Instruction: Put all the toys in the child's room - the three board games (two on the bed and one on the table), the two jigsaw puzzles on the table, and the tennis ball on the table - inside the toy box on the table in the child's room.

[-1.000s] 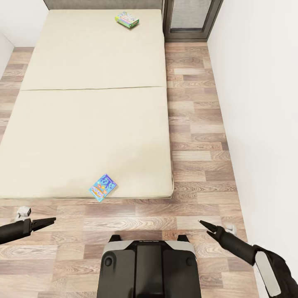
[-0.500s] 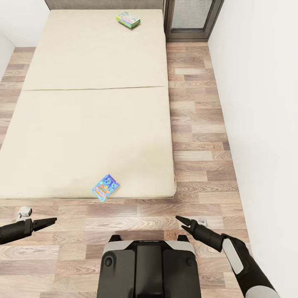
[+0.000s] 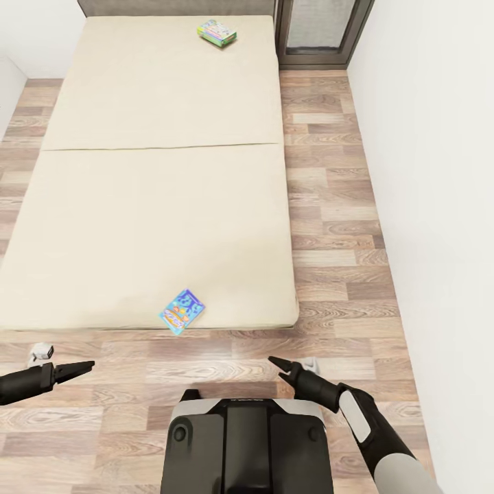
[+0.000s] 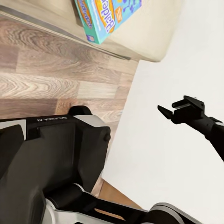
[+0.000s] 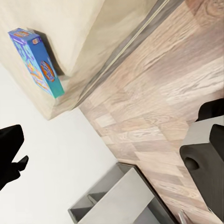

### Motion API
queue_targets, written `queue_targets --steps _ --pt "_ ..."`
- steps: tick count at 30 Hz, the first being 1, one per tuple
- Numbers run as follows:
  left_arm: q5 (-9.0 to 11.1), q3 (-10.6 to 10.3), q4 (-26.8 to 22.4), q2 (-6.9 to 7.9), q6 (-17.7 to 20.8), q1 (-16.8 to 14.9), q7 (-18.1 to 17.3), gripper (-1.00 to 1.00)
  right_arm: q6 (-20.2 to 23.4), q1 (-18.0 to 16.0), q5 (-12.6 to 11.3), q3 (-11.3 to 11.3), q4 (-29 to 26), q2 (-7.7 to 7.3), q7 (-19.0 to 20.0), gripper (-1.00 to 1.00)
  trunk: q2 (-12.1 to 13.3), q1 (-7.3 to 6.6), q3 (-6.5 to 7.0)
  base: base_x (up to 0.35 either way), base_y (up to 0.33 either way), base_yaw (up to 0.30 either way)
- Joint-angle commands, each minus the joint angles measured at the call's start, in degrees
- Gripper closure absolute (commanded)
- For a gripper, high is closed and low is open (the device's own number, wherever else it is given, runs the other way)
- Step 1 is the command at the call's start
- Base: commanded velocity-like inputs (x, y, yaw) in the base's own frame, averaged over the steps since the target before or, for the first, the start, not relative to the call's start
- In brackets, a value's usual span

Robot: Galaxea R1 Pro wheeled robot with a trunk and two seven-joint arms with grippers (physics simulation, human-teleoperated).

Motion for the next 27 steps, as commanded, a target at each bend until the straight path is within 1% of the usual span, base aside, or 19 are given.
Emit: queue_targets --steps 1,5,9,27 --pt "-0.1 0.0 0.0 0.01 0.6 0.0 -0.3 -1.0 0.2 0.0 -0.1 -0.3 0.0 0.19 -0.1 -1.0 -0.1 0.03 -0.06 0.0 0.051 0.0" --pt "-0.1 0.0 0.0 0.01 0.6 0.0 -0.3 -1.0 -0.3 -0.1 0.0 -0.2 0.2 0.52 -0.7 -1.0 -0.1 0.03 -0.06 0.0 0.059 0.0" --pt "-0.1 0.0 0.0 0.0 0.7 0.0 -0.3 -1.0 -0.5 -0.1 0.0 -0.2 0.2 0.67 -0.9 -1.0 -0.1 0.03 -0.06 0.0 0.162 0.0" --pt "-0.1 0.1 0.0 0.0 0.6 0.0 -0.3 -1.0 -2.0 -0.3 0.3 0.0 0.6 1.26 -1.2 -1.0 -0.1 0.03 -0.06 0.0 0.264 0.0"
